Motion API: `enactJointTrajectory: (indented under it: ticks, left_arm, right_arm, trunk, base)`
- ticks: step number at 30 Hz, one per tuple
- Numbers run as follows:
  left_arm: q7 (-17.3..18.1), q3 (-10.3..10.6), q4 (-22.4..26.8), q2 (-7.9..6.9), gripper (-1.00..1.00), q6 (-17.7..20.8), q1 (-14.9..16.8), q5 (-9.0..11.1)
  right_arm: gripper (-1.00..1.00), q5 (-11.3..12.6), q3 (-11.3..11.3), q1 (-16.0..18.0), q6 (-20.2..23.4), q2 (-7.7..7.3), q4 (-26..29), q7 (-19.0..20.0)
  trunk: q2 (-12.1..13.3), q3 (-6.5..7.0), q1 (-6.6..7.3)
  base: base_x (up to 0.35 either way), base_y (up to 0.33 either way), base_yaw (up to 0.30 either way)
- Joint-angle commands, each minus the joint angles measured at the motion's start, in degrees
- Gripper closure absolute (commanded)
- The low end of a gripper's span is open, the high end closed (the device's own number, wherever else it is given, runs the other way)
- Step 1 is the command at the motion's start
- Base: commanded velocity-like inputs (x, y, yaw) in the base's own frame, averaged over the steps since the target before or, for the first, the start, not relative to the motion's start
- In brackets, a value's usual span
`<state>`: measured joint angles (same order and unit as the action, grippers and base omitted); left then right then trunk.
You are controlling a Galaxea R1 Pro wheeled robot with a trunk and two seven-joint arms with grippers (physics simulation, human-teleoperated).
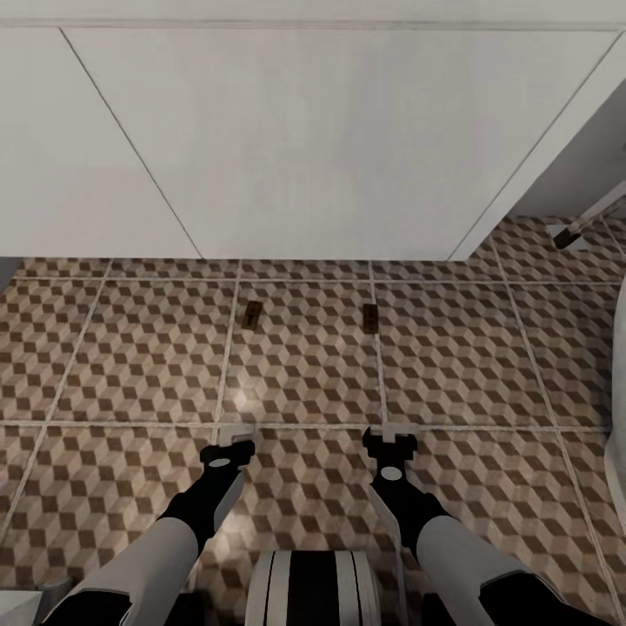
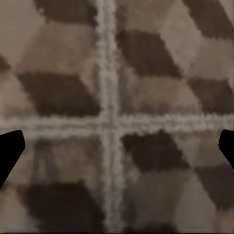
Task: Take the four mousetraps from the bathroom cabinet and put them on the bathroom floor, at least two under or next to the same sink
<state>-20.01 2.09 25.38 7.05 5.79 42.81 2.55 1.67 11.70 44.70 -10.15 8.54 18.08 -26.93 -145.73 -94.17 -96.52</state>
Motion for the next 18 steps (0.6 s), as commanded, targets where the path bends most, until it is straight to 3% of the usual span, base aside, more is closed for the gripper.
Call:
enactJointTrajectory:
  ticks: [1,10,18]
  left_arm:
    - [-0.3,0.2,0.1,-0.02,-1.0,0.3,0.0,0.3]
    - [-0.4,0.3,0.1,0.08,-1.0,0.0,0.0,0.3]
    - [-0.4,0.1,0.1,0.07,-1.0,0.1,0.0,0.3]
  right_arm:
    - [-1.0,0.2,0.4,0.0,-0.1,-0.02,-0.1,-0.4]
    - [-1.0,0.2,0.4,0.0,-0.1,-0.02,-0.1,-0.4]
    - [-1.0,0.2,0.4,0.0,-0.1,-0.02,-0.1,-0.4]
  trunk:
    - [0.0,-0.03,0.01]
    - [0.0,-0.03,0.01]
    - [0.1,1.74,0.22]
  base:
    - [-0.026,0.0,0.0]
    - [-0.009,0.0,0.0]
    - [-0.001,0.0,0.0]
